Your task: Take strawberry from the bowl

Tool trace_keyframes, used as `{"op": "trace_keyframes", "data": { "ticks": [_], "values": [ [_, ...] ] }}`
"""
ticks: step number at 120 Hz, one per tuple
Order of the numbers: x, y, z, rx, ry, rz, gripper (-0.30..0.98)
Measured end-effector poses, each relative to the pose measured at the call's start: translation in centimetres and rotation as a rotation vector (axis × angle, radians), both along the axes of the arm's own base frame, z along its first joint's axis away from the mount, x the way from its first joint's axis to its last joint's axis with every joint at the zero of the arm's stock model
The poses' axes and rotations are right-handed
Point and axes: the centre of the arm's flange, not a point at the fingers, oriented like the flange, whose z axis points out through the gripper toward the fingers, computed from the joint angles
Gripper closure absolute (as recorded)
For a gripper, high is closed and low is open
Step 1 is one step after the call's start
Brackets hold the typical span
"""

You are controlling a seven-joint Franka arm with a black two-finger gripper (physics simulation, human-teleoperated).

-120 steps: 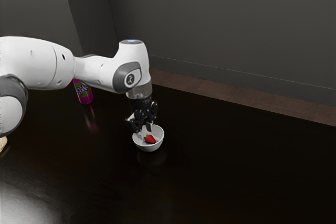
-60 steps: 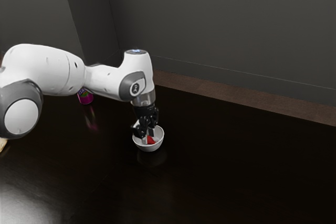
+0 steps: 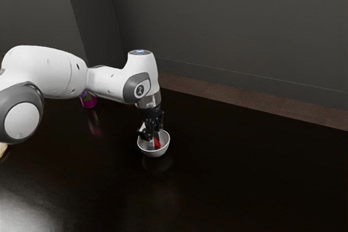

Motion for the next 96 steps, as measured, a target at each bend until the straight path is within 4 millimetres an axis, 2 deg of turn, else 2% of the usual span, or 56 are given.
{"op": "trace_keyframes", "data": {
  "ticks": [8, 16, 22, 28, 33, 38, 49, 56, 70, 80, 84, 86, 90, 96],
  "values": [
    [0.0, -0.1, 2.0, -0.002, -0.025, 0.001, 0.56],
    [-0.3, -1.1, 5.5, -0.005, -0.063, -0.012, 0.57],
    [-0.9, -3.9, 7.6, -0.007, -0.081, -0.054, 0.57],
    [-1.5, -7.2, 8.6, -0.009, -0.086, -0.103, 0.58],
    [-2.1, -9.8, 8.5, -0.011, -0.079, -0.140, 0.58],
    [-2.3, -11.2, 7.6, -0.010, -0.062, -0.159, 0.58],
    [-2.4, -12.0, 4.8, -0.003, -0.019, -0.168, 0.59],
    [-2.2, -12.2, 3.9, 0.000, -0.007, -0.169, 0.59],
    [-2.3, -13.4, 3.6, -0.001, -0.003, -0.189, 0.36],
    [-2.6, -14.4, 3.8, -0.005, -0.002, -0.204, 0.25],
    [-2.9, -14.6, 5.5, -0.010, -0.011, -0.211, 0.21],
    [-3.3, -14.6, 7.6, -0.014, -0.021, -0.220, 0.19],
    [-4.7, -14.1, 13.0, -0.011, -0.045, -0.253, 0.17],
    [-7.5, -11.8, 21.6, 0.021, -0.093, -0.344, 0.13]
  ]
}}
